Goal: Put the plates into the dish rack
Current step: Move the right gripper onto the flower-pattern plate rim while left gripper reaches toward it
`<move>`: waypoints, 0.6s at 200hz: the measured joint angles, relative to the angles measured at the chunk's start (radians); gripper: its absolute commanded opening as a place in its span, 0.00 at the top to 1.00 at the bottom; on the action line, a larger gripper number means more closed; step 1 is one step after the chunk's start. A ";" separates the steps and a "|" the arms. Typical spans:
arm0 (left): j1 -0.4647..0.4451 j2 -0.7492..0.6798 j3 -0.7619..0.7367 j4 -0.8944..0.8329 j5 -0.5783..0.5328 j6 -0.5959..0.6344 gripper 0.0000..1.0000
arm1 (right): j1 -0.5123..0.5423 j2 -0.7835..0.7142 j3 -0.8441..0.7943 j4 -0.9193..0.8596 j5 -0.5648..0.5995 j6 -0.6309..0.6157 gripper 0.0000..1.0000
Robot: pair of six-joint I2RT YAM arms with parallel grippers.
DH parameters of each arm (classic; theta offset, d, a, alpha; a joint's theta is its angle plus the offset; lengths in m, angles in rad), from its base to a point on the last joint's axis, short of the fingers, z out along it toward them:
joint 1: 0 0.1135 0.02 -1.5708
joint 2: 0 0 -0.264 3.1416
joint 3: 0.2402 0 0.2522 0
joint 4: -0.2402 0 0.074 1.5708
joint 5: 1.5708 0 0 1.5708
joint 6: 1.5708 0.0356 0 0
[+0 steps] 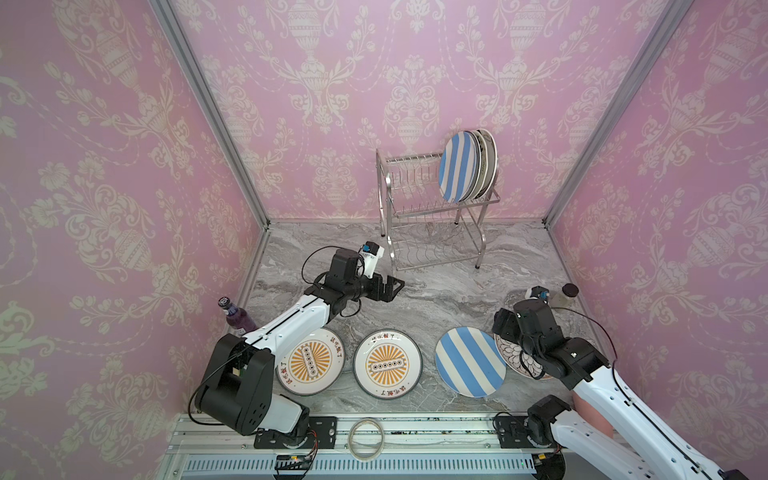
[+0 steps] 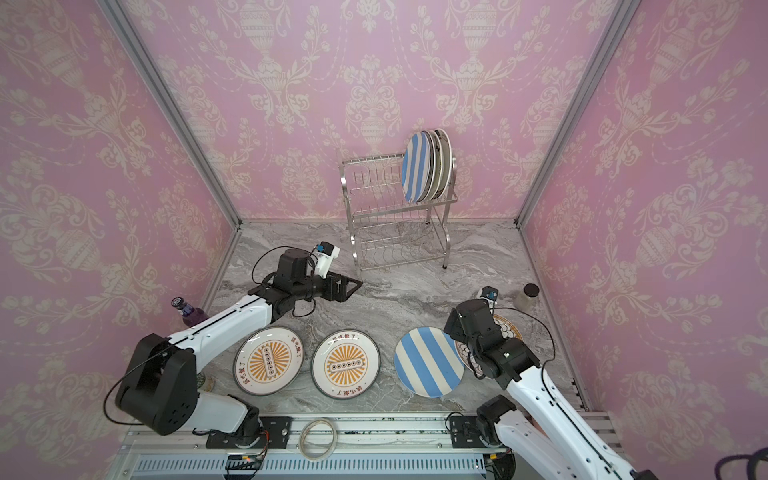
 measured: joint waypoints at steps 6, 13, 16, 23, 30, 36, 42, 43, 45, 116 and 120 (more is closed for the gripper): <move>-0.014 0.000 -0.011 0.014 0.001 -0.004 0.01 | -0.010 0.014 -0.011 0.000 -0.011 0.009 0.12; -0.032 0.001 -0.024 0.032 0.003 -0.007 0.01 | -0.021 0.036 -0.019 0.000 -0.021 0.020 0.12; -0.039 0.002 -0.029 0.039 0.004 -0.007 0.01 | -0.028 0.049 -0.022 0.000 -0.025 0.024 0.12; -0.054 0.004 -0.037 0.055 0.008 -0.008 0.01 | -0.040 0.069 -0.024 0.000 -0.030 0.027 0.12; -0.068 0.010 -0.042 0.071 0.016 -0.008 0.01 | -0.053 0.086 -0.024 0.002 -0.035 0.029 0.12; -0.079 0.018 -0.042 0.085 0.024 -0.008 0.01 | -0.067 0.097 -0.025 0.008 -0.039 0.028 0.12; -0.087 0.027 -0.042 0.100 0.028 -0.008 0.01 | -0.084 0.106 -0.028 0.018 -0.048 0.027 0.12; -0.089 0.029 -0.042 0.104 0.028 -0.008 0.01 | -0.087 0.108 -0.028 0.019 -0.049 0.026 0.12; -0.090 0.031 -0.042 0.107 0.030 -0.008 0.01 | -0.093 0.110 -0.030 0.023 -0.054 0.026 0.12; -0.173 0.151 -0.040 0.203 0.040 -0.019 0.01 | -0.286 0.278 -0.050 0.185 -0.252 -0.011 0.13; -0.177 0.155 -0.040 0.209 0.043 -0.021 0.01 | -0.292 0.293 -0.050 0.193 -0.259 -0.014 0.13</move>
